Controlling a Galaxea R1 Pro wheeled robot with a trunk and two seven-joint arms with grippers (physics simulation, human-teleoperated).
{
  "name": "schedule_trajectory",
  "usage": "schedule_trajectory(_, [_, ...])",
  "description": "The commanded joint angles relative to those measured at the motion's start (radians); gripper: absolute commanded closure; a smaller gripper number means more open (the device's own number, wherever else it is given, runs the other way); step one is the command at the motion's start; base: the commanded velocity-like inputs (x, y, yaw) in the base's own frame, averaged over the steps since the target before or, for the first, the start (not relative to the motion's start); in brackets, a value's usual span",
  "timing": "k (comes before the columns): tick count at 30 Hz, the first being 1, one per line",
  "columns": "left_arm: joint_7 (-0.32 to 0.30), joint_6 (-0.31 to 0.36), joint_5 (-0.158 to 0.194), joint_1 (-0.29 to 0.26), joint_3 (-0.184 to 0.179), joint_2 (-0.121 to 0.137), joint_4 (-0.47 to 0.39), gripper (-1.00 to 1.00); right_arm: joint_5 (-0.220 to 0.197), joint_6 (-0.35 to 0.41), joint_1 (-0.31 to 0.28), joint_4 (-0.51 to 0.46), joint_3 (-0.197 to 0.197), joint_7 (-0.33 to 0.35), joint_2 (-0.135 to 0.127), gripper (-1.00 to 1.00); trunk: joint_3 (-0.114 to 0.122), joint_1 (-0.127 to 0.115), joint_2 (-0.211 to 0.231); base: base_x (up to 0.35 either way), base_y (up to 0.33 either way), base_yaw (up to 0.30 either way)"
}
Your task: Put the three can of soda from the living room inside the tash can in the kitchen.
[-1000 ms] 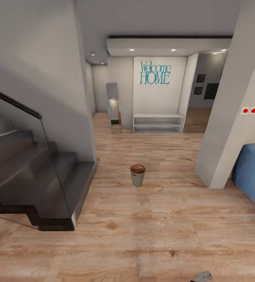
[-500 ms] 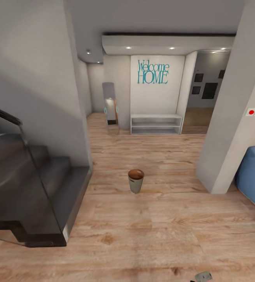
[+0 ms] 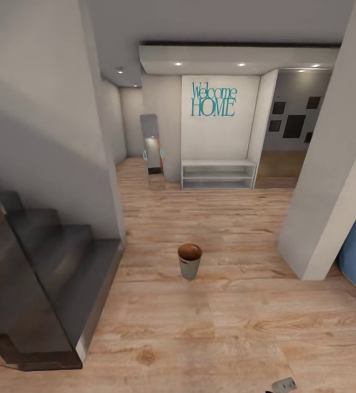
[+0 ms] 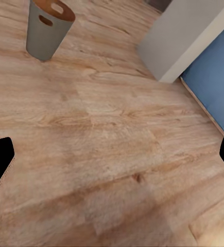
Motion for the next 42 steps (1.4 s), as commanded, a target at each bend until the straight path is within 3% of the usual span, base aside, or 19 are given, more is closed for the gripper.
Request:
schedule_trajectory(1, [0.0,0.0,0.0,0.0,0.0,0.0,0.0,-1.0,0.0,0.0,0.0,0.0,0.0,0.0,0.0,-1.0,0.0,0.0,0.0,0.347,0.0,-0.001])
schedule_trajectory(36, [0.0,0.001,0.0,0.0,0.001,0.0,0.0,-1.0,0.0,0.0,0.0,0.0,0.0,-0.001,0.0,-1.0,0.0,0.0,0.0,0.347,0.0,0.0])
schedule_trajectory(42, [-0.001,0.0,0.002,0.0,0.005,0.0,0.0,-1.0,0.0,0.0,0.0,0.0,0.0,0.0,0.0,-1.0,0.0,0.0,0.0,0.143,0.0,0.0])
